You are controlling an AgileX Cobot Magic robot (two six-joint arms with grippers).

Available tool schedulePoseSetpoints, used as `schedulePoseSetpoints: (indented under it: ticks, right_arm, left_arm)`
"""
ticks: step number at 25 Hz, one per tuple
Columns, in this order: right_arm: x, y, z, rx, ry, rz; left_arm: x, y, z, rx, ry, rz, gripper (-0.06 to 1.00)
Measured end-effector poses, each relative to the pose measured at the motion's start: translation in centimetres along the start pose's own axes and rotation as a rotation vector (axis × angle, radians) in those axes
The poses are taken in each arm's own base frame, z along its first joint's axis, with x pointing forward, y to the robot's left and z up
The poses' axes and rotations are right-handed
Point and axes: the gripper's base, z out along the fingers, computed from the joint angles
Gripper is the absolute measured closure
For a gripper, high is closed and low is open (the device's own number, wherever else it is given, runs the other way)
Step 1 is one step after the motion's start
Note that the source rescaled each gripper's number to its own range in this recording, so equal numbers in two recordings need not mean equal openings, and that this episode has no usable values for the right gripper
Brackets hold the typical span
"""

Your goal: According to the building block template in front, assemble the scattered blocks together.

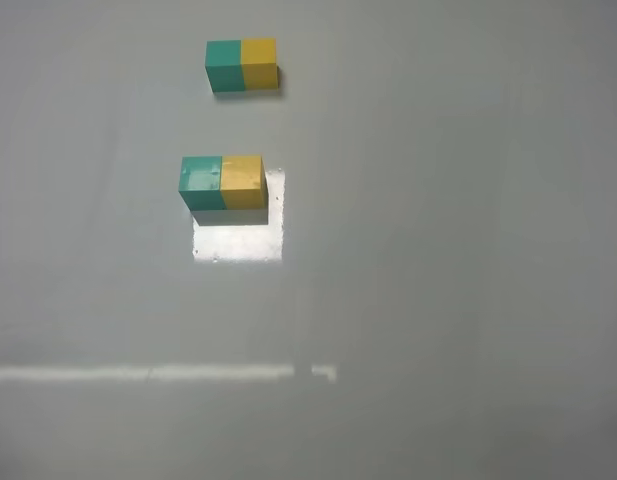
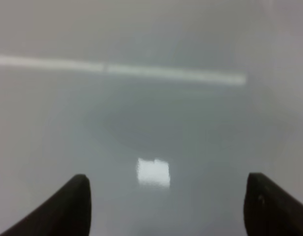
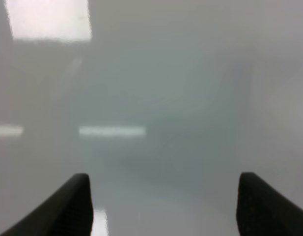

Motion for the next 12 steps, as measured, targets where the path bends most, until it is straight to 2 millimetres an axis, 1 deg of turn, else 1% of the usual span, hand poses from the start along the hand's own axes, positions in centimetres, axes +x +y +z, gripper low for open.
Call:
schedulePoseSetpoints:
  ticks: [3,6,8,12]
  right_arm:
    - [0.0,0.0,0.0,0.0,0.0,0.0]
    - [0.0,0.0,0.0,0.0,0.0,0.0]
    - [0.0,0.0,0.0,0.0,0.0,0.0]
    - [0.0,0.0,0.0,0.0,0.0,0.0]
  left_arm:
    - [0.0,-0.1,0.0,0.008,-0.003,0.002,0.25]
    - [-0.3,-0.1,0.2,0.011,-0.044,0.009,0.25]
    - [-0.6,-0.1,0.6,0.014,-0.085,0.009,0.25]
    - [-0.5,-0.1,1.0,0.014,-0.09,0.009,0.25]
